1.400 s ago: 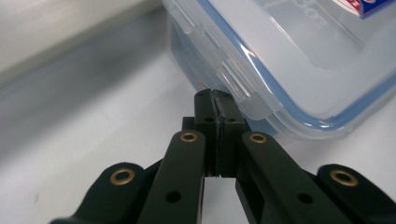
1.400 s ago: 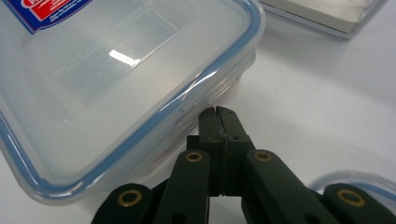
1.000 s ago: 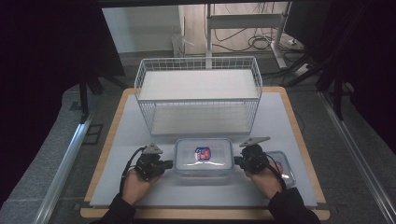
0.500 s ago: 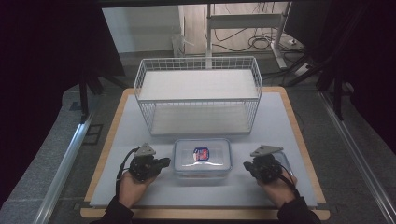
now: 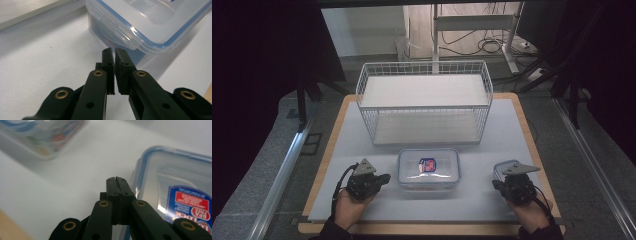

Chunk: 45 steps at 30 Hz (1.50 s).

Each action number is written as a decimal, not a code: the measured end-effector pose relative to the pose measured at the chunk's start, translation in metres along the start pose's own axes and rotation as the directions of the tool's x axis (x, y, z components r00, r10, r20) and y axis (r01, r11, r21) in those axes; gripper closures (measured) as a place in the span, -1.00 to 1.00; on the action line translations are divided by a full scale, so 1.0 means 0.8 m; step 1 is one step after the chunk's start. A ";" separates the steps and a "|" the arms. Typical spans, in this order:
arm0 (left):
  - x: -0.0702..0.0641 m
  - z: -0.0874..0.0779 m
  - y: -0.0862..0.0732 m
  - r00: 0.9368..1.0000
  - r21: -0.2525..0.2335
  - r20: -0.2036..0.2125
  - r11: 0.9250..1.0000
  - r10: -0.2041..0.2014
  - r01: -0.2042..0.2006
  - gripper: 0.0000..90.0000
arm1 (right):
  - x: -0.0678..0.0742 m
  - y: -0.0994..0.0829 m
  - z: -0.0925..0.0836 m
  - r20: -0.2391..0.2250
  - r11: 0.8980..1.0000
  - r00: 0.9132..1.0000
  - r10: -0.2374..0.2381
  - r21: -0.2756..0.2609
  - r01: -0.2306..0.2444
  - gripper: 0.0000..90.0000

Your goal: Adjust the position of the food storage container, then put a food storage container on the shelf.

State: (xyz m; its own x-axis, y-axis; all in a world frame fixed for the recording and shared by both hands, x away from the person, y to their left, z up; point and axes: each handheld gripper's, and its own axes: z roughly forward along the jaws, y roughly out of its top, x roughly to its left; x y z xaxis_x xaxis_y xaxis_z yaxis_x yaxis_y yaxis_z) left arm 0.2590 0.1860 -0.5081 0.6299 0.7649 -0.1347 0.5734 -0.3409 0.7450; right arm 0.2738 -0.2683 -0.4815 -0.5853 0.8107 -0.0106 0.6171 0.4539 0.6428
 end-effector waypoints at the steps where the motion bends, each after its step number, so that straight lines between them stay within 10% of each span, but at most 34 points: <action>1: 0.000 0.000 0.000 1.000 0.000 0.000 1.000 0.000 0.000 0.93 | 0.000 0.000 0.000 0.000 1.000 1.000 0.000 0.000 0.000 0.99; 6: -0.003 -0.006 -0.005 1.000 0.002 -0.009 1.000 0.009 -0.008 0.92 | -0.031 -0.001 -0.002 0.055 0.999 0.997 0.049 -0.017 -0.049 0.99; 12: -0.007 -0.012 -0.012 0.998 0.009 -0.048 1.000 0.028 -0.027 0.74 | -0.025 -0.001 -0.004 0.015 0.998 0.999 0.031 -0.057 -0.030 0.89; 17: -0.010 -0.016 -0.017 0.994 -0.007 -0.095 0.999 0.044 -0.045 -0.24 | -0.018 0.001 -0.006 0.006 0.989 1.000 -0.008 -0.149 0.008 0.11; 22: -0.010 -0.022 -0.023 0.993 -0.004 -0.101 0.998 0.063 -0.063 -0.61 | -0.016 0.001 -0.002 -0.015 0.986 1.000 -0.018 -0.163 0.015 -0.22; 45: -0.006 -0.018 -0.027 0.992 -0.058 -0.092 0.994 0.085 -0.091 -0.97 | -0.005 0.007 0.007 -0.044 0.982 0.997 -0.070 -0.180 0.062 -0.75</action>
State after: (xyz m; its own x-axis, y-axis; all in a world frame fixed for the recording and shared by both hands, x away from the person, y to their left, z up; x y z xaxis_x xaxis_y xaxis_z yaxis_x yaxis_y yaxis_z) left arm 0.2362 0.1978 -0.5145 0.6256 0.7801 -0.0100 0.4824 -0.3767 0.7908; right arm 0.2831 -0.2670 -0.4821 -0.6498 0.7598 -0.0223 0.4752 0.4290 0.7682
